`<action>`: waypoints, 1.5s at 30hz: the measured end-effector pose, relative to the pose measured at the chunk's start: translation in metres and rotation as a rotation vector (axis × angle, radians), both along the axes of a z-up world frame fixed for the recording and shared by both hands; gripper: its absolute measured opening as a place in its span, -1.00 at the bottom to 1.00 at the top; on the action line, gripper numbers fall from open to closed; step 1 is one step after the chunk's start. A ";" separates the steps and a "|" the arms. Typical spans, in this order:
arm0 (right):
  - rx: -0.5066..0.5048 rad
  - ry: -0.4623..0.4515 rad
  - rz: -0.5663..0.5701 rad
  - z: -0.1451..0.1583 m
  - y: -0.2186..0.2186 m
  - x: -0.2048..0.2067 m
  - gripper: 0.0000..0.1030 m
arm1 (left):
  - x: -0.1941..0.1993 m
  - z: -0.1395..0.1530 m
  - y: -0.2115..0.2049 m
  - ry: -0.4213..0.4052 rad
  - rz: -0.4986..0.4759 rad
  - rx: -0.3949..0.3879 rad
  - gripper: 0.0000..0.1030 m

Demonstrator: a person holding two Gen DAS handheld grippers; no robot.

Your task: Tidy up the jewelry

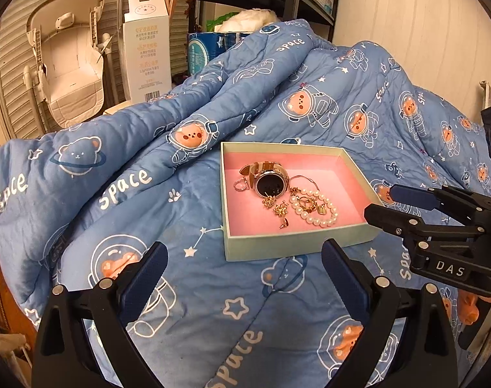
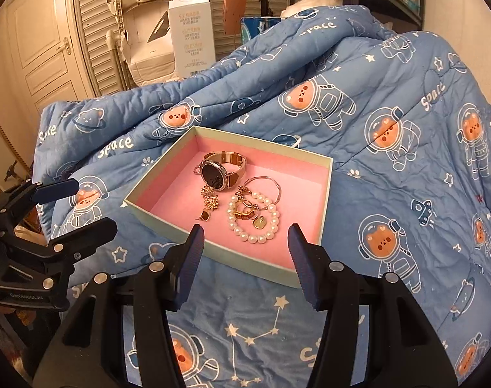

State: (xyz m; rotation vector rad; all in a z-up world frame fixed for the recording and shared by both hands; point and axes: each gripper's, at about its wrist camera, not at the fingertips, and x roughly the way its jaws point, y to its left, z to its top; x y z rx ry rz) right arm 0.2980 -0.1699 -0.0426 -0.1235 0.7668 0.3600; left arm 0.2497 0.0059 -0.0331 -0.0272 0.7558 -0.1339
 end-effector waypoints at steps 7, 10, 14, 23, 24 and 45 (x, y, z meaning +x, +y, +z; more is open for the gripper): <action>0.034 -0.087 -0.054 0.005 -0.005 -0.055 0.50 | -0.044 0.006 -0.002 -0.062 0.007 0.034 0.87; 0.067 -0.095 -0.070 0.008 -0.010 -0.079 0.52 | -0.067 0.008 0.003 -0.092 0.026 0.026 0.87; 0.114 -0.145 -0.117 0.016 -0.019 -0.119 0.68 | -0.103 0.011 0.014 -0.143 0.076 -0.011 0.87; 0.070 -0.327 -0.220 0.043 -0.027 -0.197 0.79 | -0.173 0.022 0.015 -0.202 0.145 -0.086 0.87; 0.066 -0.339 -0.231 0.044 -0.029 -0.204 0.82 | -0.181 0.024 0.013 -0.216 0.149 -0.078 0.87; 0.056 -0.361 -0.255 0.042 -0.049 -0.262 0.87 | -0.247 0.024 0.000 -0.273 0.153 -0.055 0.87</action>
